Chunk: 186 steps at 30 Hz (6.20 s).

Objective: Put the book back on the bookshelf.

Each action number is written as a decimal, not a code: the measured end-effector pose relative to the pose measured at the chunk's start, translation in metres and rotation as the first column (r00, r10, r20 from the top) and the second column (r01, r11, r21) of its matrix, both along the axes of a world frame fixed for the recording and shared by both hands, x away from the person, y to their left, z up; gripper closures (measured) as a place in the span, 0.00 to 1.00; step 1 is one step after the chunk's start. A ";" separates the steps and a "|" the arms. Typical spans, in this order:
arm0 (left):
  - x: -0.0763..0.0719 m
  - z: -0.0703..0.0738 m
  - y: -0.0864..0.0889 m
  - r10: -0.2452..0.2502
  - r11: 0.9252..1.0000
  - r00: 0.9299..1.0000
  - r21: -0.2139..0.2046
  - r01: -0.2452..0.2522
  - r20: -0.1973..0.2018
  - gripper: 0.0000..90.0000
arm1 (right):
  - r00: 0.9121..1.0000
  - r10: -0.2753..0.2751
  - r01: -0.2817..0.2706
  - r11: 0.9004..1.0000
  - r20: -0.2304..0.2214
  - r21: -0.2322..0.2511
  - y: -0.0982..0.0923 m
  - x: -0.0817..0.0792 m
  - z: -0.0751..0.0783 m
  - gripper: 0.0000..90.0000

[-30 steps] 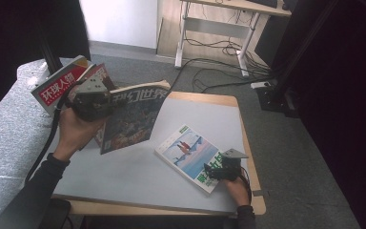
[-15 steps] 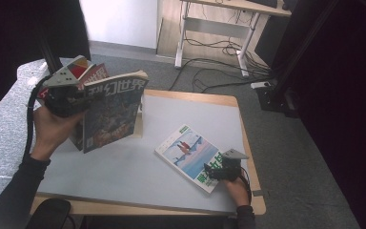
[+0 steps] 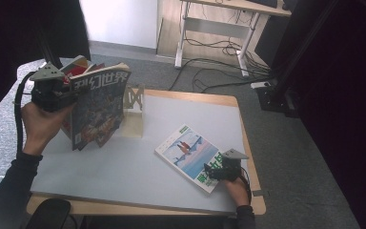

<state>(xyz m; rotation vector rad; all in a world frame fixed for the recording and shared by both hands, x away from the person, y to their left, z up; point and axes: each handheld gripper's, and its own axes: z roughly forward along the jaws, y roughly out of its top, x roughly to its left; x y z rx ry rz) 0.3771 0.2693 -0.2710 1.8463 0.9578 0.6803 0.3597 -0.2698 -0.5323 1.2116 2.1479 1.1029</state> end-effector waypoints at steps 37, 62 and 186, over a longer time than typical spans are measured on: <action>0.070 -0.052 -0.016 0.106 0.992 0.994 -0.073 -0.105 0.011 0.92 | 1.000 0.001 -0.001 1.000 0.001 0.001 0.000 0.000 0.000 0.00; 0.032 -0.069 0.016 0.110 0.992 0.990 0.078 -0.103 -0.087 0.86 | 1.000 0.000 0.000 1.000 0.000 0.001 0.000 0.000 0.000 0.00; 0.026 -0.234 -0.154 -0.384 0.899 0.886 0.113 0.423 -0.260 0.01 | 0.998 -0.068 0.068 0.998 -0.003 -0.006 -0.002 -0.017 0.001 0.00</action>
